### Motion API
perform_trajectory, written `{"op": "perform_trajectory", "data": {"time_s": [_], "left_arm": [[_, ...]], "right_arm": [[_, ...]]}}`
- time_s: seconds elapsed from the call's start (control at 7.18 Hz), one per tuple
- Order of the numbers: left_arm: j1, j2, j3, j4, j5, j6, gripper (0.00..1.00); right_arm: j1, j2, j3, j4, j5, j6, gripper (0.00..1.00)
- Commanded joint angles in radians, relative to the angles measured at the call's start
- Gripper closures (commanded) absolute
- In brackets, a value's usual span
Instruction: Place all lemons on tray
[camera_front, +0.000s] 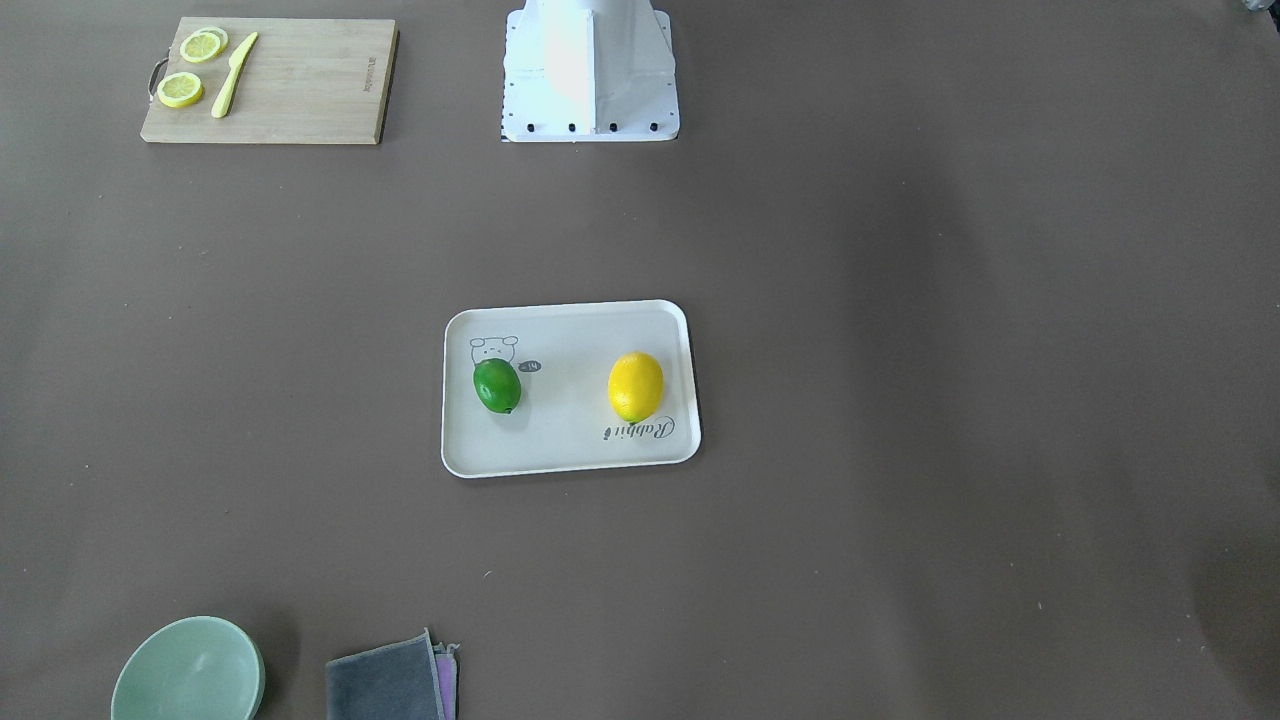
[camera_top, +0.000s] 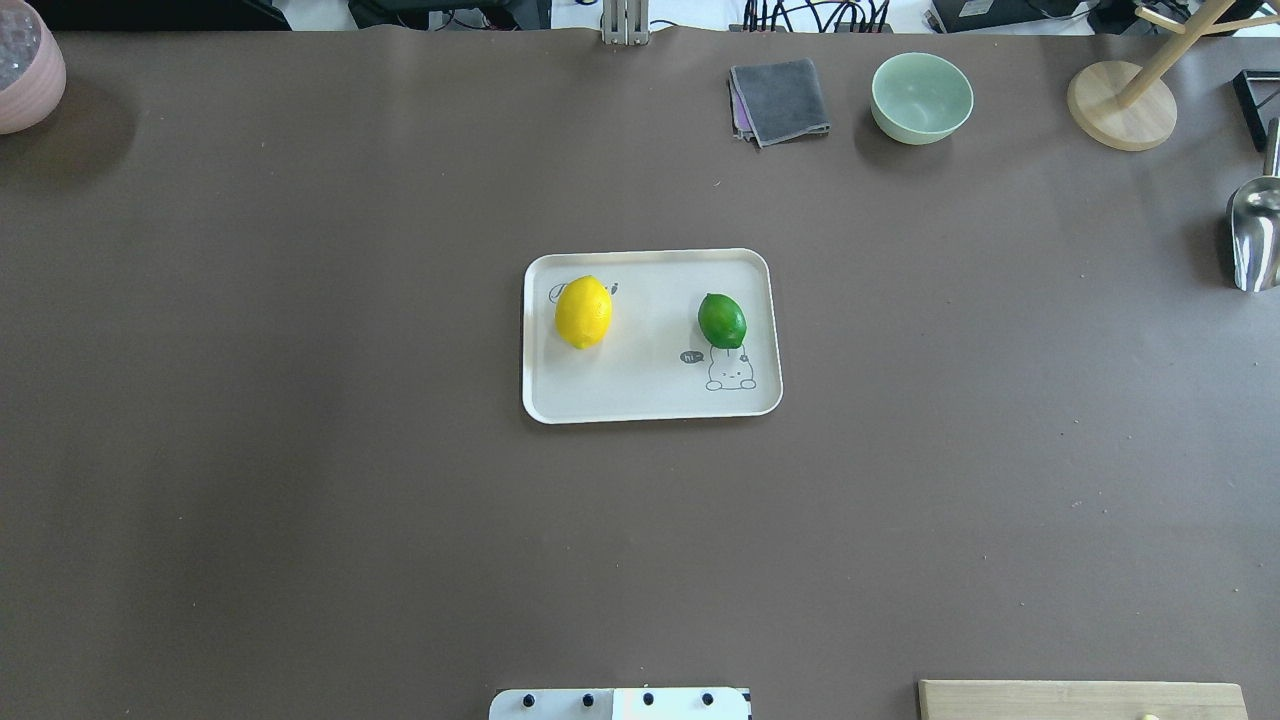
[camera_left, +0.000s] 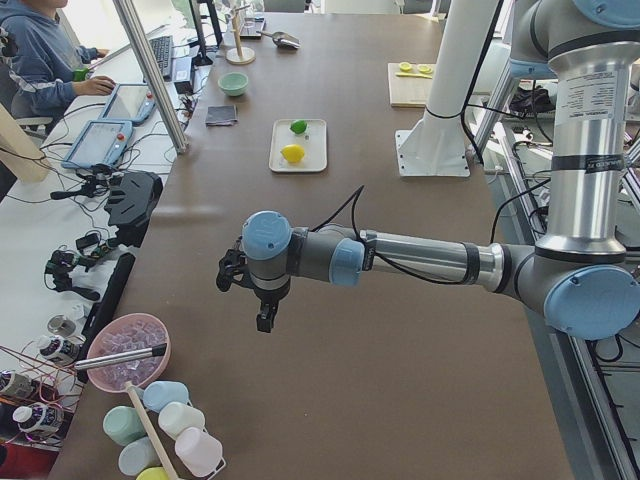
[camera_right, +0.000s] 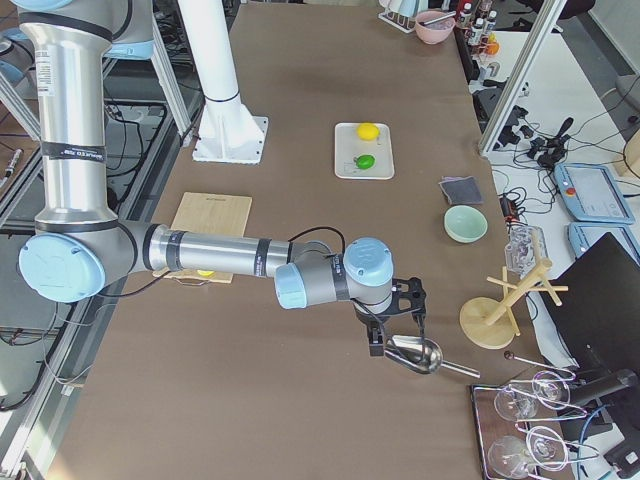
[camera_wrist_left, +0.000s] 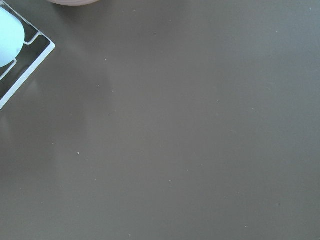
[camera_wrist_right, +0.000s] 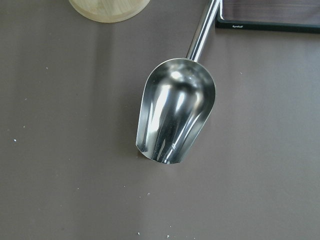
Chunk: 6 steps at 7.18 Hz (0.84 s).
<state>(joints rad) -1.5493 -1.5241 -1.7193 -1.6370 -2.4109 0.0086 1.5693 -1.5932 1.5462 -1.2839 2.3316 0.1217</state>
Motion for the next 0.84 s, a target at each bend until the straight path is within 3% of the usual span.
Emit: {"op": "perform_trajectory", "data": {"time_s": [0.0,0.7], "left_arm": [[-0.006,0.033,-0.01,-0.003,0.004,-0.002,0.02],[-0.018,0.045,-0.005,0.0,0.01,-0.01,0.02]], "right_arm": [[0.0,0.002,0.002,-0.002,0.009,0.001,0.0],[0.0,0.002,0.002,0.001,0.025,0.0,0.0]]}}
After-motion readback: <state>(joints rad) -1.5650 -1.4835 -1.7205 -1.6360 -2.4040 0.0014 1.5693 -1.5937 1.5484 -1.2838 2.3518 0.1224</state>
